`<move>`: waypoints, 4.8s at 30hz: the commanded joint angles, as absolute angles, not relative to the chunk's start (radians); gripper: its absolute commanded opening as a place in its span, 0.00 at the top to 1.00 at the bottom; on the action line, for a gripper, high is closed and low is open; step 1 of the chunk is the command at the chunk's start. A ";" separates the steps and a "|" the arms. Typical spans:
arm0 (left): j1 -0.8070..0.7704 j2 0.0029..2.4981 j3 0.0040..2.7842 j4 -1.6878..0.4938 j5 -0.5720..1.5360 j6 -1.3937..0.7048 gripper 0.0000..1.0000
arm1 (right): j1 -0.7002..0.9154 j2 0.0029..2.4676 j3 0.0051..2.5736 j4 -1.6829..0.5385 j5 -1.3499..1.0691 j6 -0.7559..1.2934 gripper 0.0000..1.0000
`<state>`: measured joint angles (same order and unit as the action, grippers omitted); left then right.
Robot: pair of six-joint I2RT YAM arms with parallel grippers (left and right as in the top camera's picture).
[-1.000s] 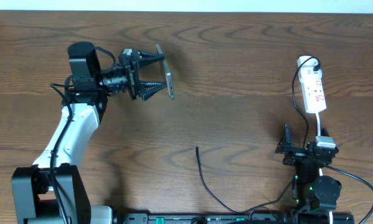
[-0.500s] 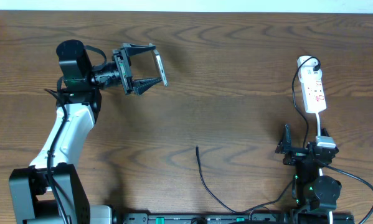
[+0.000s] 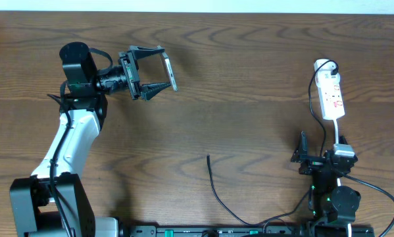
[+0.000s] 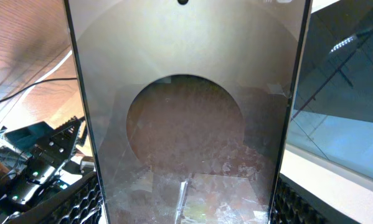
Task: Plug charger to phone and switch on socket
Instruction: 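Lift the phone out of the stand and raise it with left gripper, then move the right gripper toward the phone held by the left gripper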
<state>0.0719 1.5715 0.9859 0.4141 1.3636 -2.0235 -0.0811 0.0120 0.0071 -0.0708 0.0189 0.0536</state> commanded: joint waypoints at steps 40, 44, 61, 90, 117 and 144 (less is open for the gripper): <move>0.076 1.547 1.000 0.425 1.395 -2.088 0.93 | -0.077 0.007 0.006 -0.067 0.023 0.067 0.01; 0.076 1.547 1.000 0.425 1.395 -2.088 0.93 | -0.077 0.007 0.006 -0.068 0.023 0.067 0.01; 0.076 1.548 1.000 0.425 1.314 -1.824 0.93 | -0.077 0.007 0.065 -0.119 -0.067 0.067 0.01; 0.070 1.549 0.986 -0.030 0.940 -1.395 0.92 | 0.014 1.181 0.985 -0.373 -0.726 0.172 0.01; -0.104 1.549 0.986 -0.149 0.747 -1.427 0.93 | 0.430 1.407 1.083 -0.198 -0.717 0.172 0.01; -0.176 1.549 0.986 -0.118 0.762 -1.484 0.93 | 0.493 1.619 1.082 -0.184 -0.586 0.383 0.03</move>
<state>-0.1741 1.5707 0.9867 -0.1268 0.7341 -1.4704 0.4652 1.6176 1.0653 -0.1989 -0.5869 0.3794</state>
